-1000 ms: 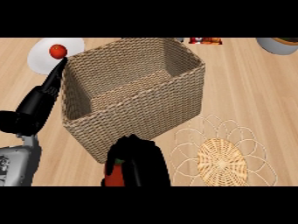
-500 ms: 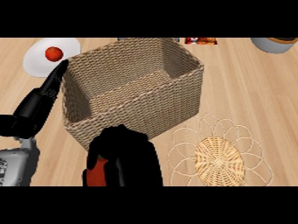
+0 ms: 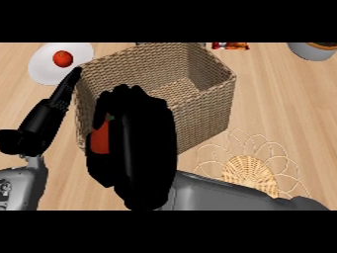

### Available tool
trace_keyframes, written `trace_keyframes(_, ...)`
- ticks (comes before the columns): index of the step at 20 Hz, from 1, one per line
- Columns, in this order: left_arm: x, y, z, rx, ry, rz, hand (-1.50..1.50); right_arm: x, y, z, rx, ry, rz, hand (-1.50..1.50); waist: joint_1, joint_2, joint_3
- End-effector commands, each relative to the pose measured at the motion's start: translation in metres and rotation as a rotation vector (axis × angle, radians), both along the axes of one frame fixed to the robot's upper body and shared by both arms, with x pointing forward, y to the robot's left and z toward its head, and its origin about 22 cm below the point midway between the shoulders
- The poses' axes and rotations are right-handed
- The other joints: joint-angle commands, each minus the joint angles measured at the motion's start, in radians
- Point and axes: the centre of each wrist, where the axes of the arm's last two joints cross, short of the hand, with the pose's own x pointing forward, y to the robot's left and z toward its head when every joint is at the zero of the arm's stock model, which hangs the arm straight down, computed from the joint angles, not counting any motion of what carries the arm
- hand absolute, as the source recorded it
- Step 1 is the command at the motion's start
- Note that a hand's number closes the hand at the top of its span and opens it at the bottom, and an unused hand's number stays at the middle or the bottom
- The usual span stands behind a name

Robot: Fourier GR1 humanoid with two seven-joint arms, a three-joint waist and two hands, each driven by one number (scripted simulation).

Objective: Pick the bell pepper from the placemat and place it in the basket

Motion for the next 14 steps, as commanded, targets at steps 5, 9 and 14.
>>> trace_keyframes(5,-0.006,0.007,-0.005,0.007,0.039,-0.038,0.0,0.048,0.011,0.057,0.183,0.068,-0.271,1.5,0.015,0.008,-0.002)
trace_keyframes(9,-0.003,-0.007,-0.017,-0.005,0.051,-0.044,0.0,0.073,0.012,0.06,0.207,0.019,-0.336,1.5,-0.006,0.018,-0.002)
trace_keyframes(14,-0.002,0.001,-0.011,0.01,0.048,-0.012,0.0,0.095,0.007,0.056,0.207,0.061,-0.397,1.5,-0.018,0.017,-0.001)
